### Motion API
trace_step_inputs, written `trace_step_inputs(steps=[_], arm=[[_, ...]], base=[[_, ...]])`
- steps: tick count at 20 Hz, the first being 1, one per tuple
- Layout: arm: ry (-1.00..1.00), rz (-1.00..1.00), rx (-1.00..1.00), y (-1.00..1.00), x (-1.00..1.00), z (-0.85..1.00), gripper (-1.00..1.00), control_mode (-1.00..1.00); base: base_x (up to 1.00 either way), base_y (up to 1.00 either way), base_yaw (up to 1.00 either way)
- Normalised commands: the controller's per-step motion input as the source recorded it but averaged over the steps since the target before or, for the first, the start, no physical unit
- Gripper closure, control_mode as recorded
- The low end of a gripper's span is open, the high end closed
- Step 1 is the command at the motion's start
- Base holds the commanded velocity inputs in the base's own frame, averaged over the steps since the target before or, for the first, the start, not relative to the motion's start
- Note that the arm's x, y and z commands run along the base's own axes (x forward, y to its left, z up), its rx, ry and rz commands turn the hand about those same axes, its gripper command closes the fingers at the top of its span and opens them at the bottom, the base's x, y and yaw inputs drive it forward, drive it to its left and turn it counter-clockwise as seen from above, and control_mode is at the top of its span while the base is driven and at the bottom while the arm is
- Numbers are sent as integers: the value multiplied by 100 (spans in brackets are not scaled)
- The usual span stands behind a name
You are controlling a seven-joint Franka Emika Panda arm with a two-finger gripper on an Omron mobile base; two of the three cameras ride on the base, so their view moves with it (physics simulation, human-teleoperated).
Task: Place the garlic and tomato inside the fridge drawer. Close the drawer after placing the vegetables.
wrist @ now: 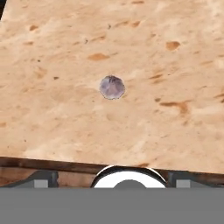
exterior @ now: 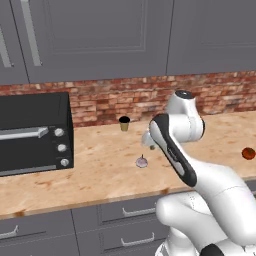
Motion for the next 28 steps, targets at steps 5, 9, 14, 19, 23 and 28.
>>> trace_step_inputs(steps=[5,9,14,19,23,28], arm=[[11,0,-6,13,37,-75,-100,-100],[21,0,-6,0,38,-74,-100,-100],[21,0,-1,10,60,-59,-100,-100],[11,0,-2,8,36,-24,-100,-100],[6,0,-2,23,51,-13,-100,-100],[-4,0,-4,3,16,-37,-100,-100]], base=[[0,0,0],[0,0,0],[0,0,0],[0,0,0],[0,0,0],[0,0,0]])
